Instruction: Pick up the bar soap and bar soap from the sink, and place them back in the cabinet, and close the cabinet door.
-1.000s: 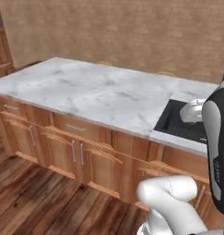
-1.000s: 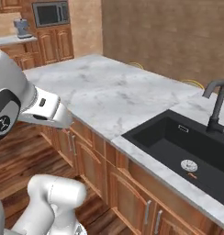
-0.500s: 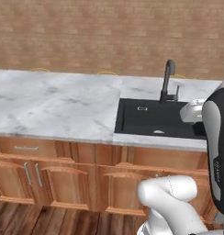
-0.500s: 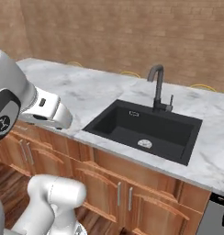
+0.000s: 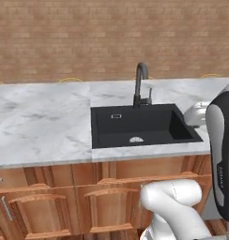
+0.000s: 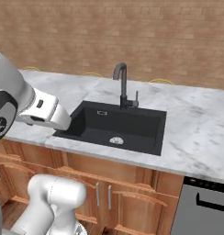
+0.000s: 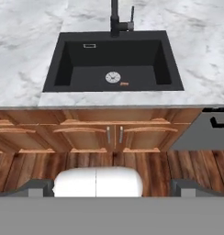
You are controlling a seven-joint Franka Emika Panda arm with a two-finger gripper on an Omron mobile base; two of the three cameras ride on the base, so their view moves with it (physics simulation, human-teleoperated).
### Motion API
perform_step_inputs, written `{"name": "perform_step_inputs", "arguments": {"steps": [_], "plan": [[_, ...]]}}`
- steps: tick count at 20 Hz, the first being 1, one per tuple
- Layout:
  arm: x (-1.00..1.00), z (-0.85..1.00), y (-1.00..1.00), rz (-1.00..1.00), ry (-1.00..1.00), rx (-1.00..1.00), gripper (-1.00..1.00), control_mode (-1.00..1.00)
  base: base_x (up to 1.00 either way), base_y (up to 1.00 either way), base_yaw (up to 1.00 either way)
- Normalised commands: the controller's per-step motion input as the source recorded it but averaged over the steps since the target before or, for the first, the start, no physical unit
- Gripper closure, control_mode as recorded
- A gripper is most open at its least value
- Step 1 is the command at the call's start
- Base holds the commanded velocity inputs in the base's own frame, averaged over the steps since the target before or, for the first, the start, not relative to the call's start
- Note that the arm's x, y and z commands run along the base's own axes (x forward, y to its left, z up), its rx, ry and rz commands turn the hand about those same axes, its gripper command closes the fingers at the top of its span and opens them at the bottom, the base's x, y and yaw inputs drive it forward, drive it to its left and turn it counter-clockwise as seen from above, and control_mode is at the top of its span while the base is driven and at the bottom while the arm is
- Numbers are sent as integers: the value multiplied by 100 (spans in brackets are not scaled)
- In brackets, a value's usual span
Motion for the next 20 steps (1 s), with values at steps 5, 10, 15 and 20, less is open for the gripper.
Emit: {"name": "perform_step_inputs", "arguments": {"steps": [5, 10, 15, 20], "plan": [[0, 0, 0, 0, 0, 0, -100, 100, 65, 4, -13], [0, 0, 0, 0, 0, 0, -100, 100, 37, 5, -24], [0, 0, 0, 0, 0, 0, -100, 100, 16, 22, -29], [0, 0, 0, 0, 0, 0, -100, 100, 33, 5, -11]]}}
